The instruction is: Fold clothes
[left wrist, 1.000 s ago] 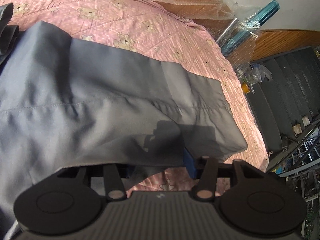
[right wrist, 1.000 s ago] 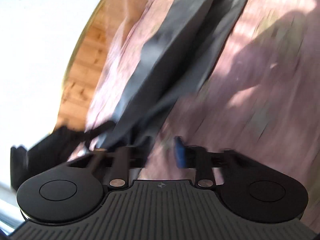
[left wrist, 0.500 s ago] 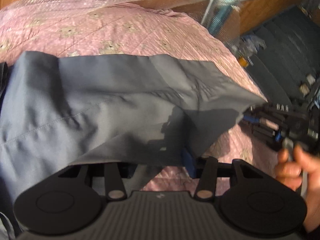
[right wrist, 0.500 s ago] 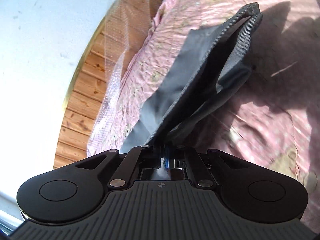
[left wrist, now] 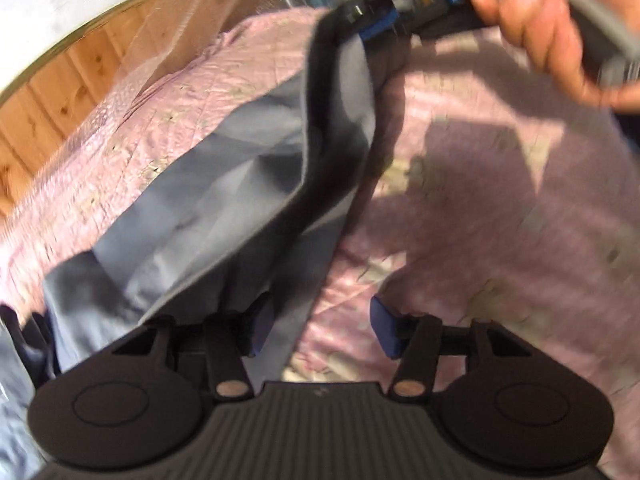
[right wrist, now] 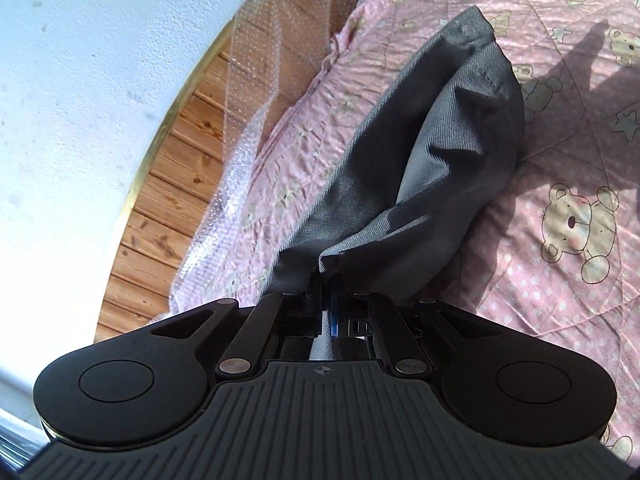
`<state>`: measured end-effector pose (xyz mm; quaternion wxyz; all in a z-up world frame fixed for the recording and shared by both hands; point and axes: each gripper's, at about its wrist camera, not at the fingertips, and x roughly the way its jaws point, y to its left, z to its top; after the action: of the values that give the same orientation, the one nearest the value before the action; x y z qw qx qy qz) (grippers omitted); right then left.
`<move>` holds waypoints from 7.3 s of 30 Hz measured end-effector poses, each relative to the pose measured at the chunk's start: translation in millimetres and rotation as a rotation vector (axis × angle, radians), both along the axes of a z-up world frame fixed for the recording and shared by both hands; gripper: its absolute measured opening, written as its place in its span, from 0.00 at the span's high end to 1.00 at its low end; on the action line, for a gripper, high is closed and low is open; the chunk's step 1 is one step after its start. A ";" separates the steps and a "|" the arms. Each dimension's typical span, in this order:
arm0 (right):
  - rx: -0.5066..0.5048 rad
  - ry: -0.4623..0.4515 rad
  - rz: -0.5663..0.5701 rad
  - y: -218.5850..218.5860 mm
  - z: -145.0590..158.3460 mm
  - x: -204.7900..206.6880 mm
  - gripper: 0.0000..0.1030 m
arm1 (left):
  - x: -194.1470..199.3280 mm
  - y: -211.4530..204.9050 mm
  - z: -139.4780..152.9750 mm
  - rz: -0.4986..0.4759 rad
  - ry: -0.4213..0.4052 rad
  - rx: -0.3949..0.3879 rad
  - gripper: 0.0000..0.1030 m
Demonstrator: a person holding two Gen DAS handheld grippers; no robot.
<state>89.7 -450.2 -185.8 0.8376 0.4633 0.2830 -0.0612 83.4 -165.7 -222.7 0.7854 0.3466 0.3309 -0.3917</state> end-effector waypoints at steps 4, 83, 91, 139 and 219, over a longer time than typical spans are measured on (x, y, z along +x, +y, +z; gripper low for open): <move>0.005 -0.004 -0.010 1.1 -2.7 -0.9 0.95 | 8.5 1.1 0.2 -0.032 0.009 -0.003 0.97; -0.419 0.183 0.402 -130.2 -44.9 -37.8 0.87 | 119.1 -104.6 69.1 0.550 0.438 -0.343 0.51; -0.783 0.075 0.541 -47.6 8.5 -50.5 0.95 | 148.3 -250.8 87.0 0.358 0.615 -0.416 0.38; -0.499 0.264 0.297 -109.3 -37.5 -22.4 0.54 | 148.7 -59.9 39.1 0.757 0.529 -0.533 0.78; -0.442 0.057 0.748 122.9 -3.8 29.6 0.87 | 132.8 117.2 71.7 0.985 0.328 -0.466 0.40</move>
<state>119.3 -327.3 -189.6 0.8729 0.1367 0.4345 0.1747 216.2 -48.4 -151.0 0.8696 -0.0967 0.4757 -0.0903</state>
